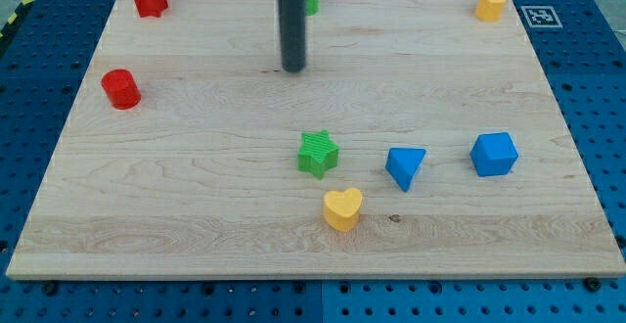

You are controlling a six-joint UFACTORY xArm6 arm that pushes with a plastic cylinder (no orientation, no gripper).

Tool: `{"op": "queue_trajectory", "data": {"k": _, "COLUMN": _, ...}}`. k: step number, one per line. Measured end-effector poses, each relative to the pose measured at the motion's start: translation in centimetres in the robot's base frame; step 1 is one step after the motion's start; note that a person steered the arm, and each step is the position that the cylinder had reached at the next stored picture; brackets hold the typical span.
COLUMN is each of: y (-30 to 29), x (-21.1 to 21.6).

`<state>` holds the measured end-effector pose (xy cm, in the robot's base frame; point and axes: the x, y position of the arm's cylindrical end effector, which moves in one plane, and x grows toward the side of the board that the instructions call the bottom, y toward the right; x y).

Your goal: Move the green circle towards the bottom

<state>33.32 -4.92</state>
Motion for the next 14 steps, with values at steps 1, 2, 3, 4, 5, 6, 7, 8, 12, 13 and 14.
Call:
{"op": "queue_trajectory", "data": {"k": 1, "y": -4.7, "x": -5.3}}
{"op": "queue_trajectory", "data": {"k": 2, "y": -6.8, "x": -11.8}}
{"op": "queue_trajectory", "data": {"k": 3, "y": -5.6, "x": -14.1}}
{"op": "queue_trajectory", "data": {"k": 4, "y": -2.9, "x": -14.1}}
{"op": "queue_trajectory", "data": {"k": 5, "y": 0.8, "x": -14.1}}
{"op": "queue_trajectory", "data": {"k": 6, "y": 3.7, "x": -14.1}}
{"op": "queue_trajectory", "data": {"k": 7, "y": 4.2, "x": -14.0}}
{"op": "queue_trajectory", "data": {"k": 8, "y": 5.0, "x": -14.0}}
{"op": "queue_trajectory", "data": {"k": 12, "y": 7.8, "x": -12.9}}
{"op": "queue_trajectory", "data": {"k": 13, "y": 7.8, "x": -11.9}}
{"op": "queue_trajectory", "data": {"k": 14, "y": 7.5, "x": -11.1}}
